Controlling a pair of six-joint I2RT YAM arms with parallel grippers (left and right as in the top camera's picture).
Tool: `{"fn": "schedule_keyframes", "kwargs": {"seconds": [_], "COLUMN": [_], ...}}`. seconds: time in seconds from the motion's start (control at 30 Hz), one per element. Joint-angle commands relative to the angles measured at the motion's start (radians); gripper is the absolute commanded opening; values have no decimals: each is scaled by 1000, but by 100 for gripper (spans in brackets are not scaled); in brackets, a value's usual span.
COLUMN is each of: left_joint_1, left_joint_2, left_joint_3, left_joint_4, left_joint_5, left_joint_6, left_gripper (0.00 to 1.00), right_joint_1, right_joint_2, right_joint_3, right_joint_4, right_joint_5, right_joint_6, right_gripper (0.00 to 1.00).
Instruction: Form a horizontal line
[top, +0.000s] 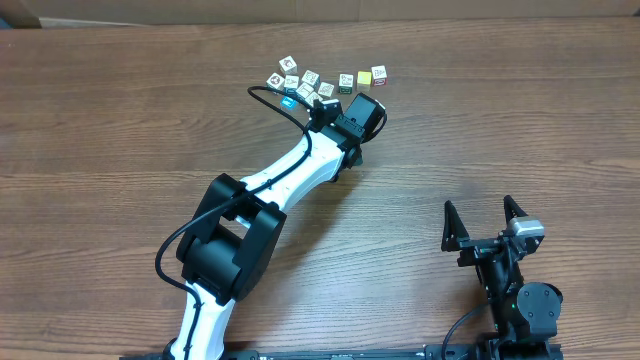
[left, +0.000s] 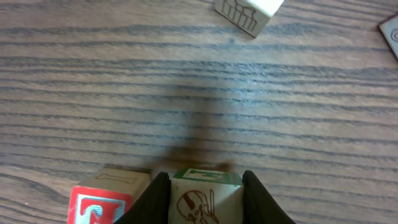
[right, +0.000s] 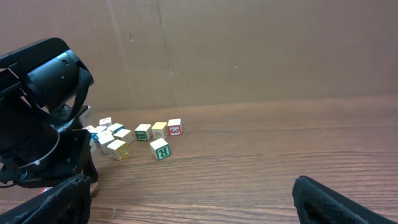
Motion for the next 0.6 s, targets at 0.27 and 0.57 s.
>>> {"fn": "schedule_keyframes", "kwargs": {"seconds": [0.27, 0.57], "left_joint_1": [-6, -7], "left_joint_2": [-36, -36], "left_joint_3": [7, 6], "left_joint_4": [14, 26], "left_joint_5": [-30, -29], "left_joint_6": [14, 60], "left_gripper": [11, 8], "right_joint_1": [-6, -6], "right_joint_2": [-8, -8], "right_joint_3": [-10, -10], "right_joint_4": [3, 3], "right_joint_5": [8, 8], "right_joint_6": [-7, -7], "right_gripper": [100, 100]}}
